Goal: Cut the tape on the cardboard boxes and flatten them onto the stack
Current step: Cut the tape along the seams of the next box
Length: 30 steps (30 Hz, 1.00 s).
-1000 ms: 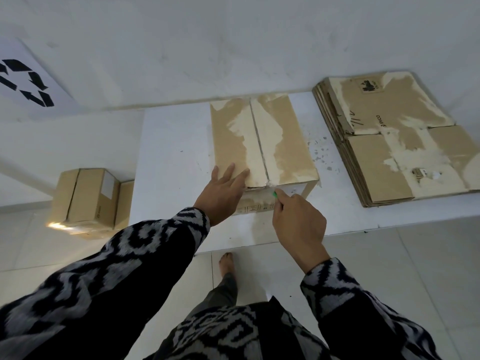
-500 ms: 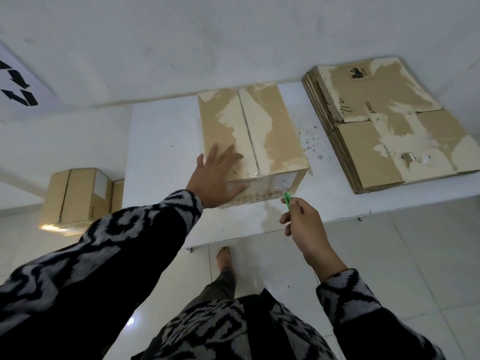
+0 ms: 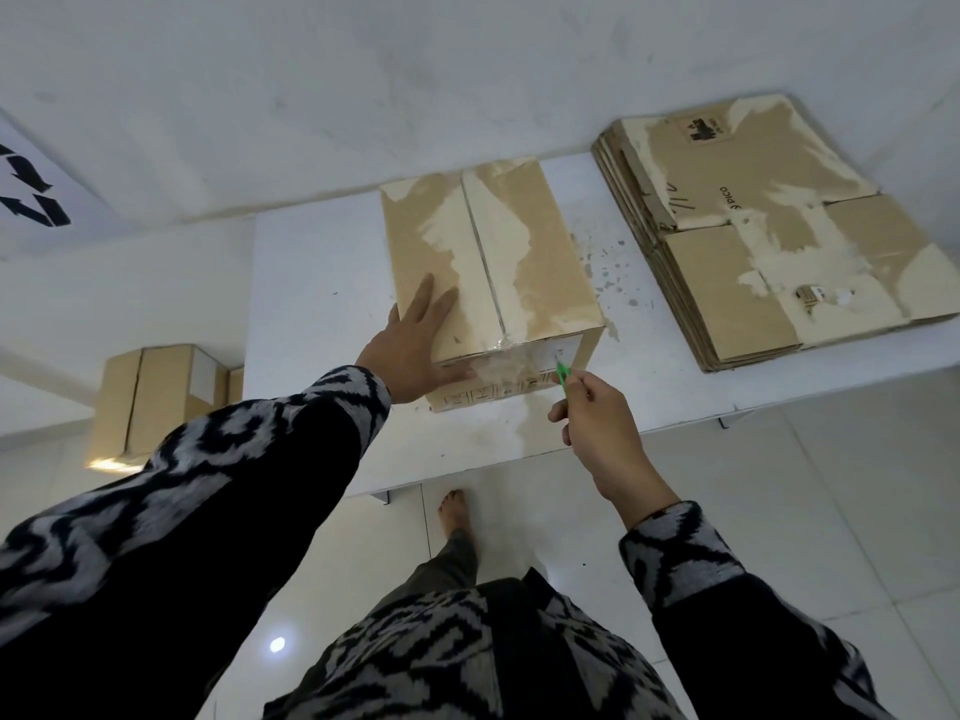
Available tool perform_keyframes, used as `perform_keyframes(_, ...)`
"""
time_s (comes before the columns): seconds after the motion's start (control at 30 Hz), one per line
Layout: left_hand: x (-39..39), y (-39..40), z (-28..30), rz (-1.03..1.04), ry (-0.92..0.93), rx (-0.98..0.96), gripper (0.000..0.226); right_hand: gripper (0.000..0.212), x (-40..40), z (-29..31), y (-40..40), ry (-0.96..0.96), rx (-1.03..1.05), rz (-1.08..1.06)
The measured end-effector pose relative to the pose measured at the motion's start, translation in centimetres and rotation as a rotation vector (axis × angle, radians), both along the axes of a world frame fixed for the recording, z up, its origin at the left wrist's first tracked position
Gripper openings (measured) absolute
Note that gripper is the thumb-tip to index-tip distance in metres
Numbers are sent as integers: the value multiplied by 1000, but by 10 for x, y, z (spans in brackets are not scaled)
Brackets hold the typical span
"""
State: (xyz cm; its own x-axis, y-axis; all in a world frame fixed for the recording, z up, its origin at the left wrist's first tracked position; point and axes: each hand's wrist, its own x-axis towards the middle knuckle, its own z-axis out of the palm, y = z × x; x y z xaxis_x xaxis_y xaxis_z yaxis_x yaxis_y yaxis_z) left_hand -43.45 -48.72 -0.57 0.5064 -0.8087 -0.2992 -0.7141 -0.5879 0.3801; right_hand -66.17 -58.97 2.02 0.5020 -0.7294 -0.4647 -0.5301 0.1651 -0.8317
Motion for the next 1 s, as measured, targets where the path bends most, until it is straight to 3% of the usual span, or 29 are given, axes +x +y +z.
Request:
perform_keyframes(0.37, -6, -2, 1, -7, -17, 18, 109, 37, 27, -2, -2, 66, -45, 55)
perform_keyframes(1.0, -11, 1, 5, 31, -16, 4, 104, 34, 22, 1, 13, 68, -14, 204)
